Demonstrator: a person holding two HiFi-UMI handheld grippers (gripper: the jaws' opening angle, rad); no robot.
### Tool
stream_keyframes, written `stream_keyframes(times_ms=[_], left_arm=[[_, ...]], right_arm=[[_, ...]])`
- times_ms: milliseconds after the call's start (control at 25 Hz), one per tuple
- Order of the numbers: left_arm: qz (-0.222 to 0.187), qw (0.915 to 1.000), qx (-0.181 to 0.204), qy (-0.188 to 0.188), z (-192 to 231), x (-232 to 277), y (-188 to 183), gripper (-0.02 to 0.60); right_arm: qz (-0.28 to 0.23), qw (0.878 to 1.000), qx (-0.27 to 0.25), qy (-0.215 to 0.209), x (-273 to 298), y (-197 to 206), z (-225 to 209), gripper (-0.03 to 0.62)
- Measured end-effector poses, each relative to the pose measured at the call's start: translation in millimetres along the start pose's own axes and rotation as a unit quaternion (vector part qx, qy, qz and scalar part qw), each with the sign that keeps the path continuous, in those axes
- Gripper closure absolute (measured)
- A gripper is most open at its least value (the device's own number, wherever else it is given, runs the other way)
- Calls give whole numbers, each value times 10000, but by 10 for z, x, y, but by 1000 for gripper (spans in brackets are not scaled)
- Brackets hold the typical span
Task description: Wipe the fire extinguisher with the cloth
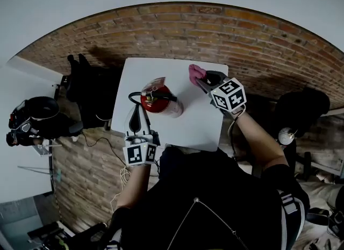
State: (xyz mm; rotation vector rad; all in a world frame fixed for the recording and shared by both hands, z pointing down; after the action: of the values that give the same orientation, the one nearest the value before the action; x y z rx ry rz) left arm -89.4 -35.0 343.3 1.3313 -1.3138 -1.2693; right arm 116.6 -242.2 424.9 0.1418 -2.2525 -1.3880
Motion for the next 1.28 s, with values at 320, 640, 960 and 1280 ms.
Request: stream_keyframes(times_ms=[320,640,960,1280], left_arm=[[475,9987,57,-160,-113,-67,199,571],[625,9980,-16,119,-133,187,312,571],[858,9961,198,81,-2,179,443,571],[1004,9944,327,63,85,116,493,571]], right_arm=[[1327,9880,378,-690,901,557,-436,484],[2808,9520,579,-1075,1685,1346,-665,484],[3861,9099,649,-1373,2195,2006,-787,484],[4673,8690,641,-1497,2556,2504,-778,484]])
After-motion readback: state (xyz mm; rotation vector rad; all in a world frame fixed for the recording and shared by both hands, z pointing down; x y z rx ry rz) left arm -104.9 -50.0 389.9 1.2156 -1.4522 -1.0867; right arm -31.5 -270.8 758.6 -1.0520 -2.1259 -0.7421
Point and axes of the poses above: the fingertips, and each gripper's own axes: x forward along the fingers, z to its left, y out of its underside, the point moved 6 cm from there along -x, backward along the fingers, and after that the axes turned 10 degrees about x, right-handed, at the moved point
